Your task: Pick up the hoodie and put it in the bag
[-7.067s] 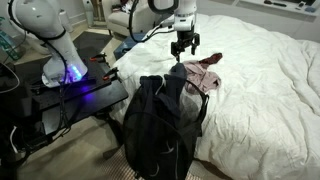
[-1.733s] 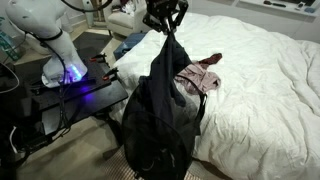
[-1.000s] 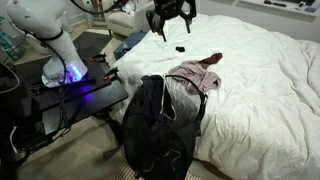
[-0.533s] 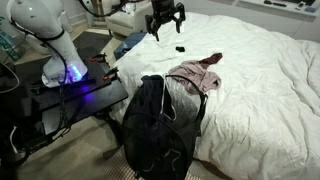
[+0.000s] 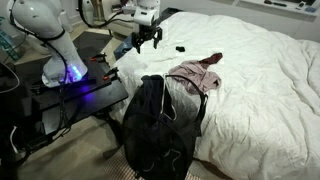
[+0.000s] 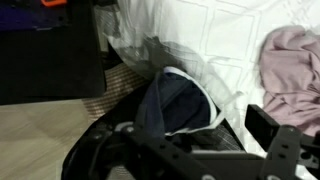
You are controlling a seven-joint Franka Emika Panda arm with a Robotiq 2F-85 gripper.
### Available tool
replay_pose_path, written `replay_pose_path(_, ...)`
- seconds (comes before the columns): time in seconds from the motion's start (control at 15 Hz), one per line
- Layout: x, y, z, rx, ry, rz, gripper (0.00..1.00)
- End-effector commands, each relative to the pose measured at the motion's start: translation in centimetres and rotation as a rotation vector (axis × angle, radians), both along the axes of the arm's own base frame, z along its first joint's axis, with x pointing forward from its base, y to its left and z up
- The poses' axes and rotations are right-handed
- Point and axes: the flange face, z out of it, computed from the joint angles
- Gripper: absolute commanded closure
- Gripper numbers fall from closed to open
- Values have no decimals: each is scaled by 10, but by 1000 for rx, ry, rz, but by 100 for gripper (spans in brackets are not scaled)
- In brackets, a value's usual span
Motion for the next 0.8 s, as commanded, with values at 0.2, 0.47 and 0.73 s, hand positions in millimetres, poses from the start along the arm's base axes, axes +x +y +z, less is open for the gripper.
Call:
replay_pose_path(0.2,-35,11,-77,-51,243,78,0)
replay_pose_path(0.47,-51,-2,-107,-157,329,109,0)
replay_pose_path(0.73,-57,-9,-127,-280,344,144,0)
